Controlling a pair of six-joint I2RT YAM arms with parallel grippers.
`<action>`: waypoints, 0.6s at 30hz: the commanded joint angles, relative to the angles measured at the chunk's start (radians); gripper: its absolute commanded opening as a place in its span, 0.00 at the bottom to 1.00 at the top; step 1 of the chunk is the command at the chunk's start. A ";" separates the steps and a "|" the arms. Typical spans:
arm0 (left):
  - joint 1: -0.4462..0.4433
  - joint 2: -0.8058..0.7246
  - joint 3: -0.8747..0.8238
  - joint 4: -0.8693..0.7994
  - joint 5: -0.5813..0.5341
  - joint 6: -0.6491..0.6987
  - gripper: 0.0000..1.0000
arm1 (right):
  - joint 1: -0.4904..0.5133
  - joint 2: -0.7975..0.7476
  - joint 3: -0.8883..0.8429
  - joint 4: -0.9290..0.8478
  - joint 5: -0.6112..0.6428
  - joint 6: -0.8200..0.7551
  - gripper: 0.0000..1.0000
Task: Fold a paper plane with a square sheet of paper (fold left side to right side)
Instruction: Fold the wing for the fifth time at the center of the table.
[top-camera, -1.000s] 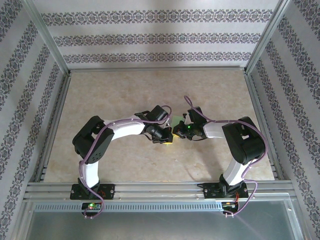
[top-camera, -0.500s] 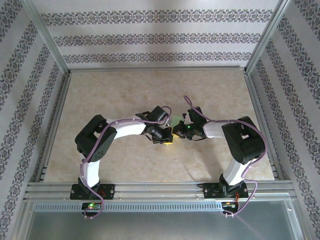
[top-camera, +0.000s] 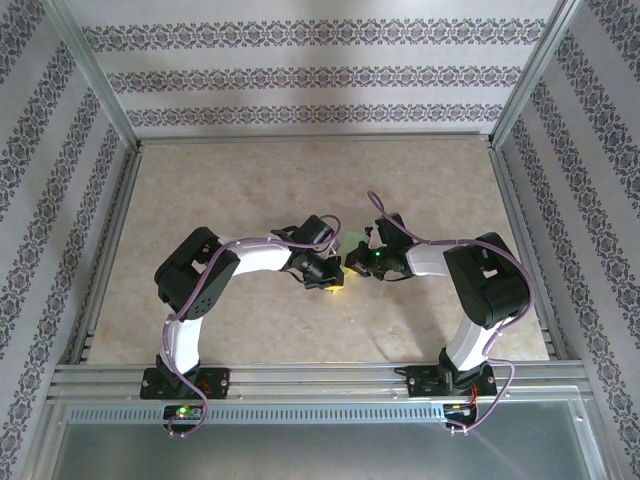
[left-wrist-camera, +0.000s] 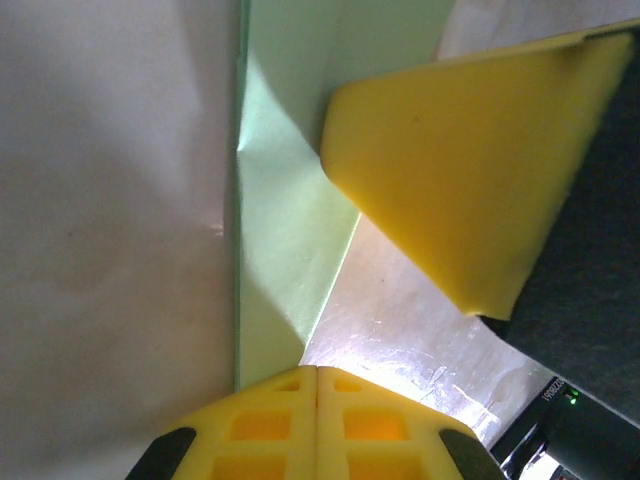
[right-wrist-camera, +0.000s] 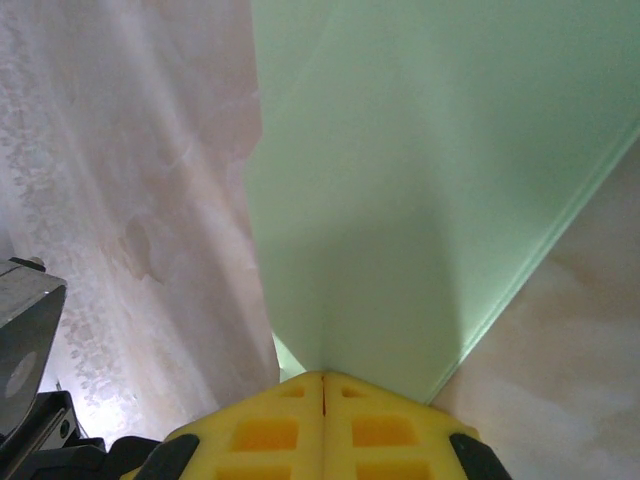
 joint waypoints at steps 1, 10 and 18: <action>0.009 0.018 -0.032 0.018 0.014 -0.019 0.05 | 0.017 0.044 -0.014 -0.086 0.046 -0.030 0.00; 0.002 0.012 -0.063 -0.006 0.011 -0.007 0.04 | 0.016 0.044 -0.016 -0.094 0.054 -0.032 0.00; -0.020 0.000 -0.071 -0.096 -0.035 0.032 0.04 | 0.016 0.048 -0.010 -0.105 0.057 -0.036 0.00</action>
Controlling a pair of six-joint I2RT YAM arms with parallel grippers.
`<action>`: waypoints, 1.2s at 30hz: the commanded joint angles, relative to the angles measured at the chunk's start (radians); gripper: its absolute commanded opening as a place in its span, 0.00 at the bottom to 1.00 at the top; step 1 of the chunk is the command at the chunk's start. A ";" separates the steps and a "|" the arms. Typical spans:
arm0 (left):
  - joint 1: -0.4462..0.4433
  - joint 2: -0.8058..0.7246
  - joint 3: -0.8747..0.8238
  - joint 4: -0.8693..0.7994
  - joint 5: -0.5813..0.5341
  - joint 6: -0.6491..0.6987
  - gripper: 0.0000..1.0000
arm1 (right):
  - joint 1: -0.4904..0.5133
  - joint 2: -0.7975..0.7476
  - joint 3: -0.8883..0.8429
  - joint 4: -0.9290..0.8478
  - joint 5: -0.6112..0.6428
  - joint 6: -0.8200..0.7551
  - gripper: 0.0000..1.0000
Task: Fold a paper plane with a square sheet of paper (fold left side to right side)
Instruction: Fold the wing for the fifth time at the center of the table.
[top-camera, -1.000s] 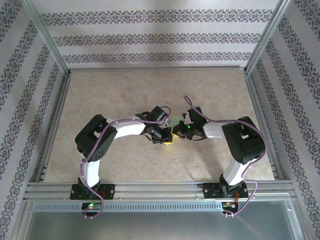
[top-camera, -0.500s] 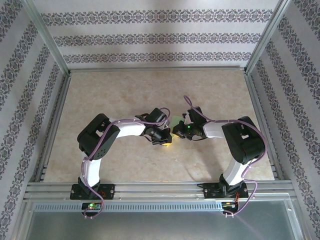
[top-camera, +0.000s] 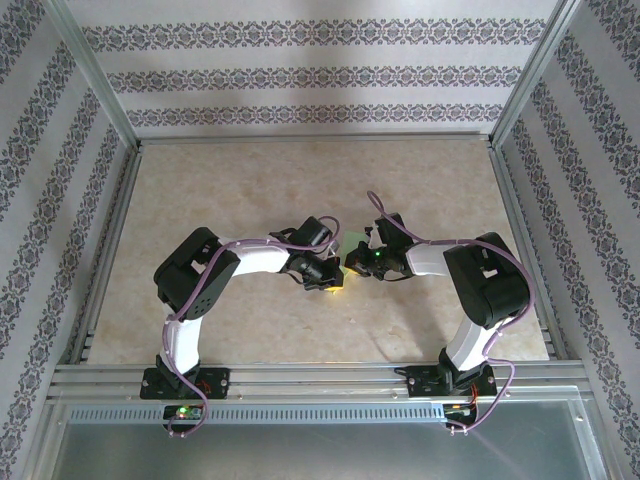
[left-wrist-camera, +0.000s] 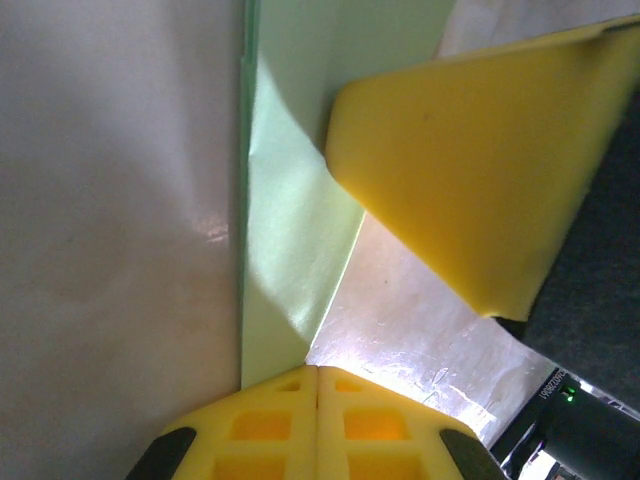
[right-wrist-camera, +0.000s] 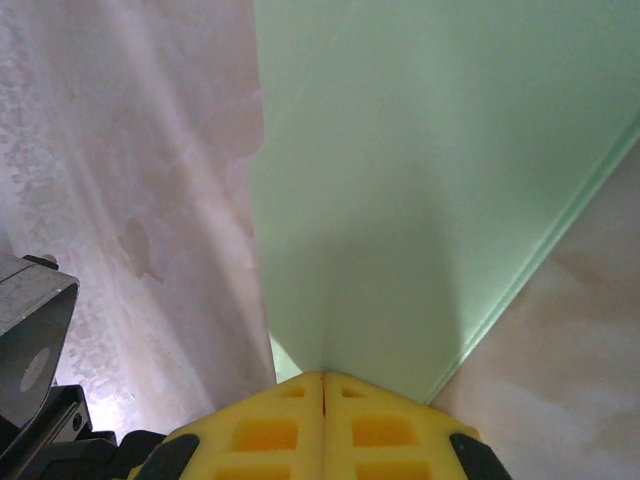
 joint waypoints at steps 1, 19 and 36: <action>-0.021 -0.001 -0.044 -0.149 -0.049 0.034 0.04 | 0.016 0.048 -0.012 -0.101 0.056 -0.028 0.00; -0.063 -0.089 -0.174 -0.060 -0.026 -0.050 0.03 | 0.014 0.058 -0.002 -0.104 0.052 -0.035 0.00; -0.052 -0.253 -0.213 -0.026 -0.032 -0.081 0.02 | 0.017 0.042 0.009 -0.094 0.021 -0.047 0.00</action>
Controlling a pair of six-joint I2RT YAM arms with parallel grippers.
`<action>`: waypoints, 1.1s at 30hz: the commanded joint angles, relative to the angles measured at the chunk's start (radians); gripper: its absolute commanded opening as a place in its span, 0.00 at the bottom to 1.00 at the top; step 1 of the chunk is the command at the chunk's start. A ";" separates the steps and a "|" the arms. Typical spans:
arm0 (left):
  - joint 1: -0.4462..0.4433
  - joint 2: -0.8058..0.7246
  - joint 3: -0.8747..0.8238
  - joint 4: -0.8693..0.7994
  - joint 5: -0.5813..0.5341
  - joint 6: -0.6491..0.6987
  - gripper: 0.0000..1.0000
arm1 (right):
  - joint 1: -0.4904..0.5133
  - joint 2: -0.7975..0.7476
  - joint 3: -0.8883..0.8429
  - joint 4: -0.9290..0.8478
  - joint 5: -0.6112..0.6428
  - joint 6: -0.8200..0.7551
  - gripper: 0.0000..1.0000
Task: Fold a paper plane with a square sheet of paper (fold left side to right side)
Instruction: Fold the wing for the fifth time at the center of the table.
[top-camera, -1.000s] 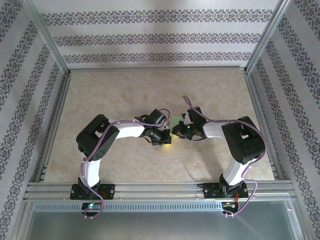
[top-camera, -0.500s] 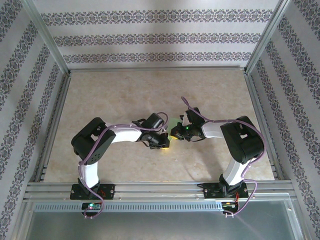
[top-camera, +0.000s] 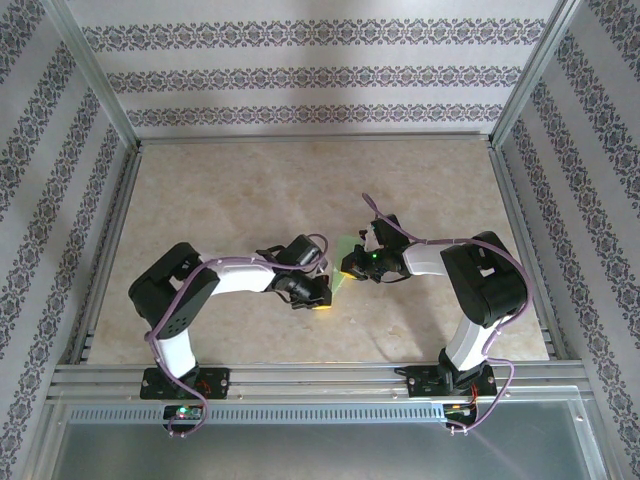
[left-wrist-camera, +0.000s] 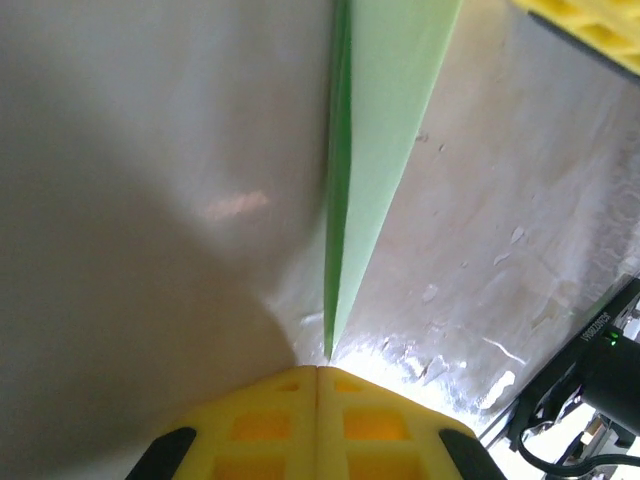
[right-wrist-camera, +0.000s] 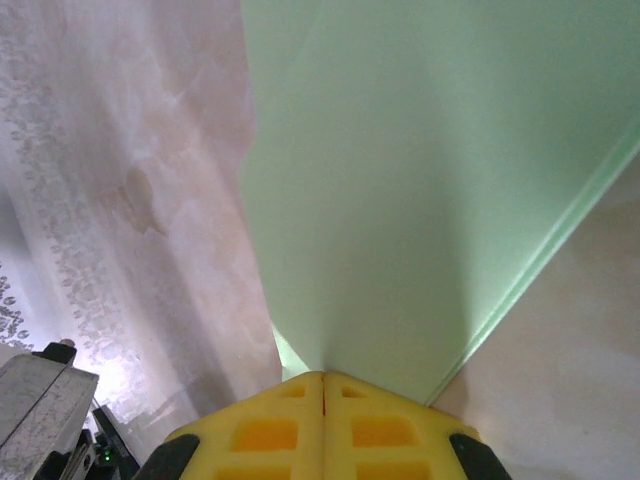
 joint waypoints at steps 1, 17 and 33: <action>0.006 -0.082 0.014 -0.047 0.000 -0.012 0.02 | 0.003 0.026 -0.005 -0.060 0.074 -0.026 0.00; 0.044 0.101 0.218 -0.126 -0.039 0.093 0.00 | 0.021 0.006 -0.006 -0.041 0.082 0.002 0.00; 0.056 0.140 0.141 -0.017 -0.084 0.022 0.00 | 0.021 -0.029 0.009 -0.045 0.079 0.004 0.00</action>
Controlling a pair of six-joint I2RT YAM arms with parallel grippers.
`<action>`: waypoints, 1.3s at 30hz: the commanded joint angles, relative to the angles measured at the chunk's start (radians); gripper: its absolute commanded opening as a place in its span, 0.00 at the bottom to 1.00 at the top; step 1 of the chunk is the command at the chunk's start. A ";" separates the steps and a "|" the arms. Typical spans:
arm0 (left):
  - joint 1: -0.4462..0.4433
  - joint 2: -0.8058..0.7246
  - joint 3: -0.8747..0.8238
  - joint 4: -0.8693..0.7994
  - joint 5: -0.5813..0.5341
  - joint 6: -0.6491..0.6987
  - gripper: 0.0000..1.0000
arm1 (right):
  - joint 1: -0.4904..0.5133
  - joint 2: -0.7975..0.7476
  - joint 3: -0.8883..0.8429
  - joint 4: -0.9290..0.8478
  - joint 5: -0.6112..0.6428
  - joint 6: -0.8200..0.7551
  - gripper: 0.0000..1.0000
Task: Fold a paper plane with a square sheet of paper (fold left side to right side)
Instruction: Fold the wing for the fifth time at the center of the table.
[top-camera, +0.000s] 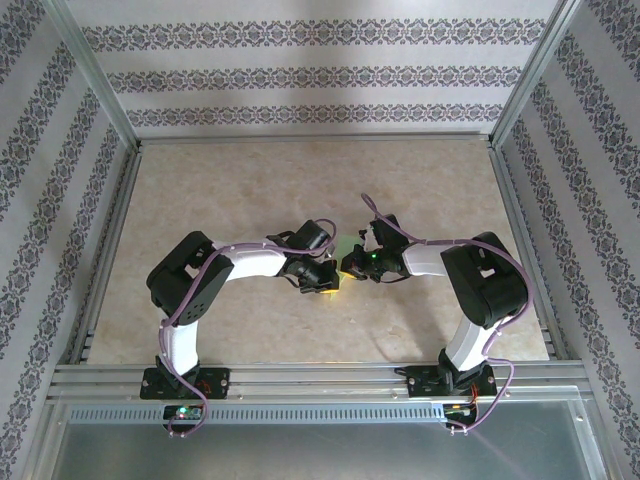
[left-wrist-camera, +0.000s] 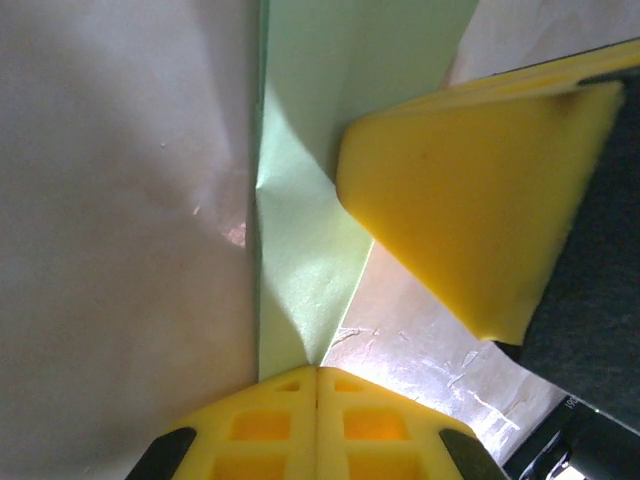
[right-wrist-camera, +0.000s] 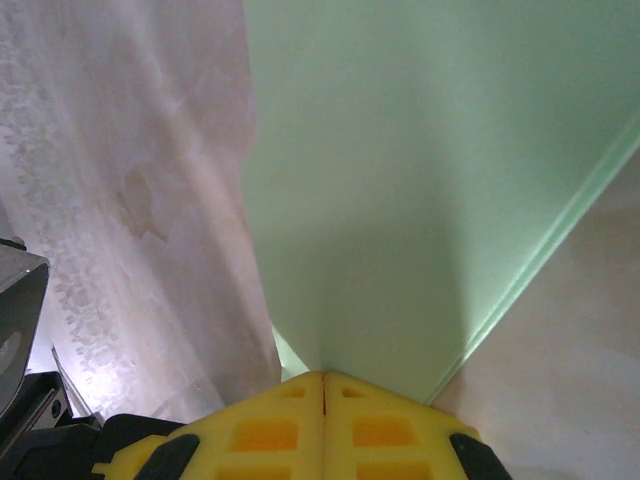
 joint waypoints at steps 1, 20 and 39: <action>0.015 0.004 -0.046 0.023 -0.051 -0.024 0.00 | 0.008 -0.030 0.014 -0.045 0.054 -0.001 0.00; 0.009 -0.008 -0.068 -0.012 -0.080 -0.017 0.00 | 0.064 -0.161 -0.068 -0.012 0.059 0.109 0.00; 0.006 -0.009 -0.052 -0.045 -0.093 -0.008 0.00 | 0.130 -0.041 -0.112 0.046 0.096 0.177 0.00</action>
